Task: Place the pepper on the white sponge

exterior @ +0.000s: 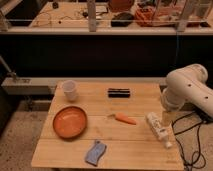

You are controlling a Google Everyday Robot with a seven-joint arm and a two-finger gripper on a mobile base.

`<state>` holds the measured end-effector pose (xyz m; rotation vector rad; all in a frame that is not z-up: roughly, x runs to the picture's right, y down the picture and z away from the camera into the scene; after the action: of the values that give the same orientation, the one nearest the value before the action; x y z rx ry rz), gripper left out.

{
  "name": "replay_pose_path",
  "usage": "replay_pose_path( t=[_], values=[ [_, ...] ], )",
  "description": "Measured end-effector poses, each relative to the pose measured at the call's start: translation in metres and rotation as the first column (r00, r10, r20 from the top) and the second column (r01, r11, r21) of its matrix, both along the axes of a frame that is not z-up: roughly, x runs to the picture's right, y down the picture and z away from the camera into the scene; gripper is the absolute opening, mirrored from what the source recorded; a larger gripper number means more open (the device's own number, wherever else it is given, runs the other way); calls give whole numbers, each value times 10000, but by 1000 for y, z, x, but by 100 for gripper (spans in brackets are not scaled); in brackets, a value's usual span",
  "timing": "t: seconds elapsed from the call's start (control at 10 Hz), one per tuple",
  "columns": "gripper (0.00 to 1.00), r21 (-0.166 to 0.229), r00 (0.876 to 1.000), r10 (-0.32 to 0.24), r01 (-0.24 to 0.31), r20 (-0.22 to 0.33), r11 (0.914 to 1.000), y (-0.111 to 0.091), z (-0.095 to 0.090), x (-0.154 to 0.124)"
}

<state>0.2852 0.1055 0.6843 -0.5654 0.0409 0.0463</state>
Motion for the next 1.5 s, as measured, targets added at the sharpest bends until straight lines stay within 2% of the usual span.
replay_pose_path(
  t=[1.4,1.5],
  values=[
    [80,0,10000,0,0,1,10000,0,0,0],
    [80,44,9999,-63,63,101,10000,-4,4,-8]
  ],
)
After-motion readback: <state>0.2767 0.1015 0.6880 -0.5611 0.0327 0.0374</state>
